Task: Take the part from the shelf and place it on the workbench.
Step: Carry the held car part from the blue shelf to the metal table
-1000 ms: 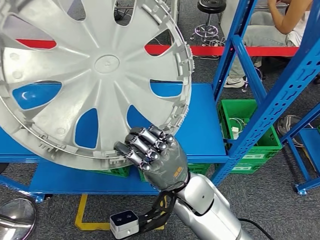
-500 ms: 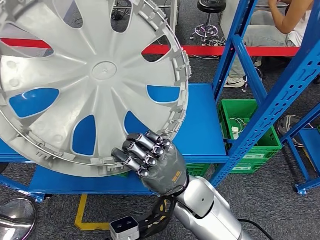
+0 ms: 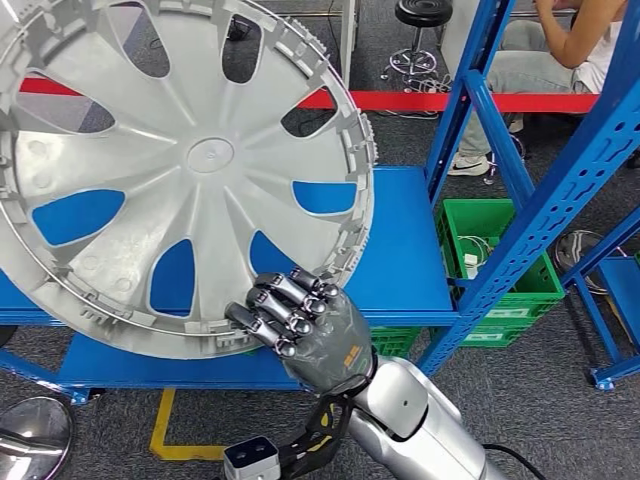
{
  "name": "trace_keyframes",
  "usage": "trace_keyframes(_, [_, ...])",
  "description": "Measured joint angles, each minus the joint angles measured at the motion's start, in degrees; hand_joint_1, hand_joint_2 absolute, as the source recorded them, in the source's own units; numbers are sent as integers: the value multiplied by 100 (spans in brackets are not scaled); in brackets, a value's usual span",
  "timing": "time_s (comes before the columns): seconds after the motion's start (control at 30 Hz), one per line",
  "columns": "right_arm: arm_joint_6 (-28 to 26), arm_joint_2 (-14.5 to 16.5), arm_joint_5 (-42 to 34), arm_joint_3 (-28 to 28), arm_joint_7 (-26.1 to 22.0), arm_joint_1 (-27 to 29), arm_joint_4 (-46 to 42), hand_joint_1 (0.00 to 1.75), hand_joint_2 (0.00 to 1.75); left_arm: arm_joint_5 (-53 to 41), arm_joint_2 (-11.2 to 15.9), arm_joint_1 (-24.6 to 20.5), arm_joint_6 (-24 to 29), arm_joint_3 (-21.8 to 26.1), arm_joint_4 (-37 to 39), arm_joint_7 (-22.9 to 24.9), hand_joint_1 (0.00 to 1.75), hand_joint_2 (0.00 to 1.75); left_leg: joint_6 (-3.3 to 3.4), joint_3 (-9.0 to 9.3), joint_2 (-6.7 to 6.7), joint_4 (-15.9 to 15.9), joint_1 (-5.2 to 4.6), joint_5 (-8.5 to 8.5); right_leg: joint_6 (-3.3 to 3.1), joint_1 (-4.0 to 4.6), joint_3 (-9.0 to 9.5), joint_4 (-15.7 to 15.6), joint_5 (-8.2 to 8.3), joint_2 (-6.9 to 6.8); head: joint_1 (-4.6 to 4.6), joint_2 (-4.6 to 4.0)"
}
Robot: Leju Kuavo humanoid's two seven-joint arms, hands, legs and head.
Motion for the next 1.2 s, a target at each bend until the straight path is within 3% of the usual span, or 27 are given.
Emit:
trace_keyframes(0.37, [0, -40, 111, 24, 30, -13, 31, 175, 175, -56, 45, -51, -191, -64, 0, 63, 0, 175, 0, 0, -1, 0, 1, 0, 0, 1, 0, 0, 0, -1, 0, 0])
trace_keyframes(0.5, [0, -30, 130, 20, 38, -17, 41, 175, 175, -55, 93, -79, -255, -71, -2, 103, 0, 175, 115, 107, 4, -186, 2, 84, 72, -11, -1, -36, -3, 1, 11, -1])
trace_keyframes(0.53, [0, -27, 133, 18, 44, -25, 42, 175, 175, -55, 98, -86, -255, -72, -2, 114, 0, 175, 146, 155, 8, -281, 22, 130, 67, 0, -98, 145, -99, 15, 26, -1])
trace_keyframes(0.63, [0, -32, 144, 11, 54, -23, 57, 175, 175, -54, 115, -96, -254, -72, -2, 138, 0, 175, 160, 189, 11, -331, 38, 167, 65, 0, -700, 1223, -495, 52, 63, 0])
trace_keyframes(0.67, [0, -35, 147, 10, 54, -14, 69, 175, 175, -54, 122, -94, -254, -73, -2, 151, 0, 175, 151, 189, 8, -317, 39, 160, 75, -4, -848, 1441, -508, 53, 65, 0])
trace_keyframes(0.7, [0, -36, 148, 11, 54, -9, 83, 175, 175, -54, 131, -88, -253, -73, -2, 163, 0, 175, 133, 189, 4, -295, 45, 144, 86, -10, -902, 1445, -401, 52, 65, 0])
trace_keyframes(0.73, [0, -37, 144, 11, 54, -7, 95, 175, 175, -55, 139, -77, -252, -74, -2, 174, 0, 175, 103, 187, -3, -256, 57, 114, 96, -22, -847, 1232, -191, 51, 65, 0])
trace_keyframes(0.8, [0, -37, 136, 10, 48, -8, 109, 175, 175, -55, 157, -59, -252, -75, -2, 180, 0, 175, 11, 156, -17, -114, 77, 15, 114, -39, -586, 602, 184, 55, 76, 0])
trace_keyframes(0.83, [0, -37, 130, 9, 41, -10, 113, 175, 175, -55, 167, -56, -252, -76, -2, 180, 0, 175, -35, 106, -25, -20, 77, -24, 97, -40, -488, 389, 254, 66, 87, 0])
trace_keyframes(0.93, [0, -34, 110, 4, 21, -4, 124, 175, 175, -57, 189, -60, -246, -76, -2, 189, 0, 175, -108, -38, -36, 133, 67, -53, 3, -24, -501, 339, 209, 105, 61, 1])
trace_keyframes(1.0, [0, -31, 99, -3, 15, 2, 132, 175, 175, -57, 204, -59, -233, -77, -2, 203, 0, 175, -146, -91, -32, 217, 76, -165, -52, -38, -553, 359, 234, 99, 34, 1])
trace_keyframes(1.07, [0, -25, 82, -13, 8, -5, 136, 175, 175, -59, 215, -60, -221, -78, -2, 213, 0, 175, -197, -265, -29, 665, 86, -513, -116, -50, -607, 354, 272, 76, 17, 2])
trace_keyframes(1.13, [1, -22, 68, -24, -2, -5, 137, 175, 175, -61, 214, -58, -217, -78, -2, 221, 0, 175, -228, -535, -28, 1405, 91, -914, -164, -40, -672, 354, 313, 58, 9, 1])
trace_keyframes(1.17, [1, -21, 63, -31, -11, -2, 138, 175, 175, -63, 214, -54, -217, -79, -2, 226, 0, 175, -230, -608, -28, 1655, 92, -1005, -175, -36, -706, 354, 338, 54, 8, 0])
trace_keyframes(1.2, [2, -21, 62, -35, -22, 2, 140, 175, 175, -65, 214, -51, -216, -82, -2, 232, 0, 175, -224, -590, -28, 1706, 92, -985, -178, -33, -737, 355, 365, 52, 9, 0])
